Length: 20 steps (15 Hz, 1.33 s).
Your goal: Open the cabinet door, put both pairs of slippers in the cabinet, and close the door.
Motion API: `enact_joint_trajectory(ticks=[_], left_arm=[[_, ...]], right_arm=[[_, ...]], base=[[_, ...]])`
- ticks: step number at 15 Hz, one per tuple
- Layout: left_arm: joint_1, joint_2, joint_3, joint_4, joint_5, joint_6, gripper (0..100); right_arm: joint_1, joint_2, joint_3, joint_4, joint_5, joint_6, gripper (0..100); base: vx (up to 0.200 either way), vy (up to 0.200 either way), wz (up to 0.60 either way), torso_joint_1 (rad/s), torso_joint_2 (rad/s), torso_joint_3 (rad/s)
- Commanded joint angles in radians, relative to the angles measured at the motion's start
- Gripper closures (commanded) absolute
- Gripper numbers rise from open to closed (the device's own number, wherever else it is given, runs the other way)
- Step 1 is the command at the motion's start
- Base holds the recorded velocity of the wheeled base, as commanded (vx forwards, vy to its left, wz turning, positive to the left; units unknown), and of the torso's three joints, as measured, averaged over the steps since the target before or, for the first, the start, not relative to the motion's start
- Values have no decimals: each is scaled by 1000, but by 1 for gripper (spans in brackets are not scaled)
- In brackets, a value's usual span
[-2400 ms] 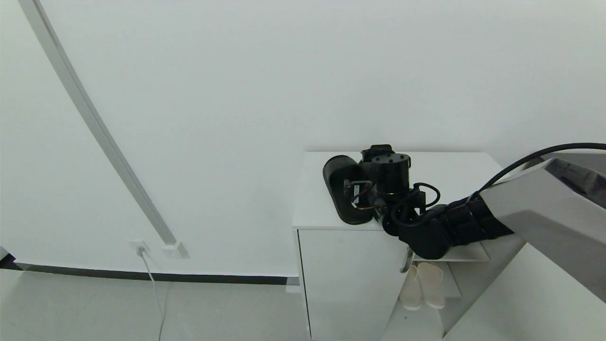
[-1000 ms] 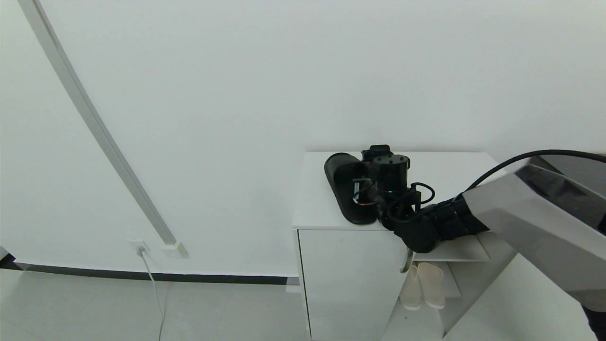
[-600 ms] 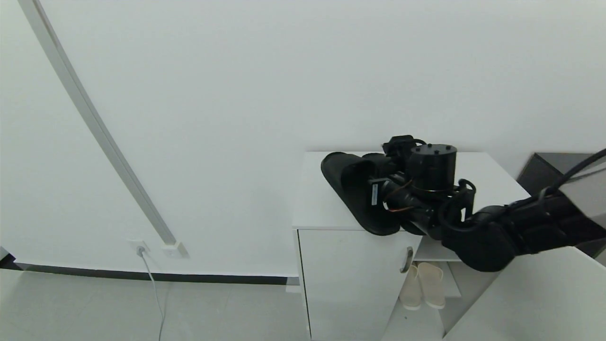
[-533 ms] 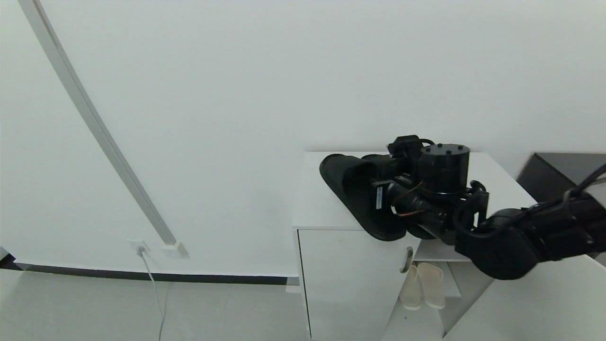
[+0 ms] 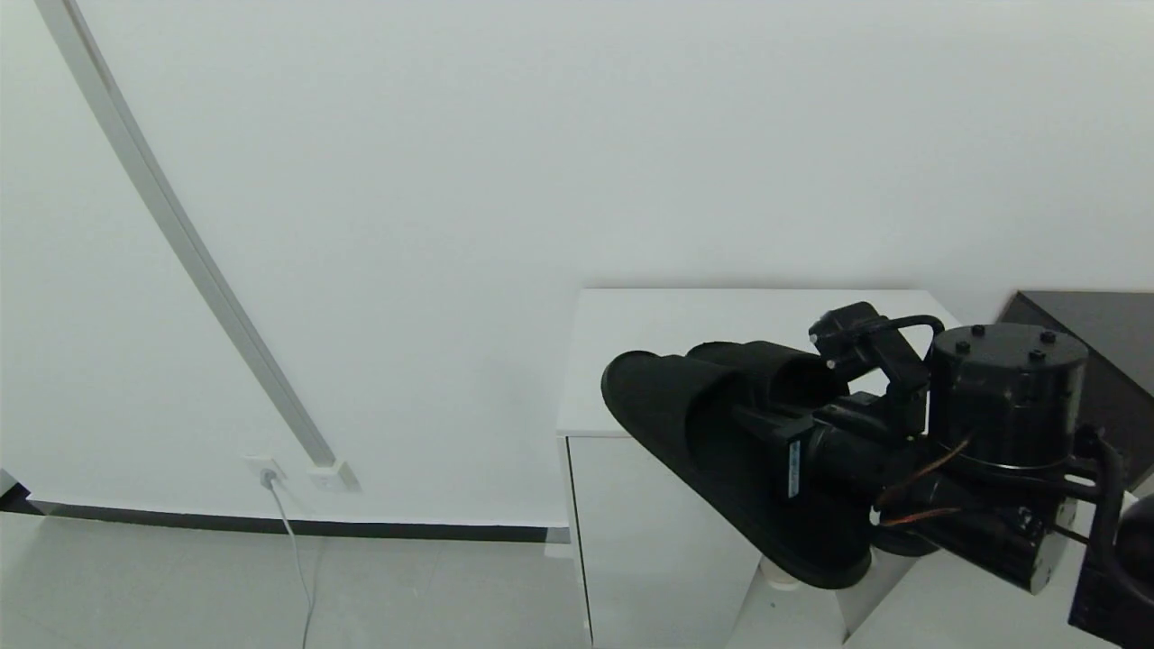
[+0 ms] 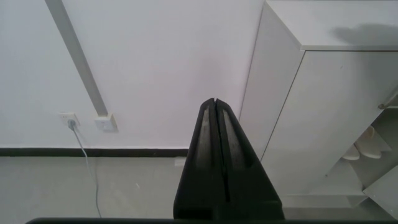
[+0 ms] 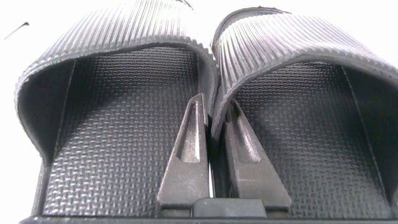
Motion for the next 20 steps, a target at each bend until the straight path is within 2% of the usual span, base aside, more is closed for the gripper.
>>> enact_joint_trajectory(ticks=[1,4,13,20], left_arm=[[0,0,0,0,1,-1,100],[0,0,0,0,1,-2,100],[0,0,0,0,-1,-4,100],[0,0,0,0,-1,-5,100]], right_arm=[[18,-36,42,-5,12,3,100],[18,-36,50,-9,13,2,100],[29,-39,71,-11,12,-3,100],[32,-37,77,-9,13,-3,100]], base=[[0,0,0,0,0,0],[0,0,0,0,0,0],[-200,0,0,3,1,2],[0,0,0,0,0,0]])
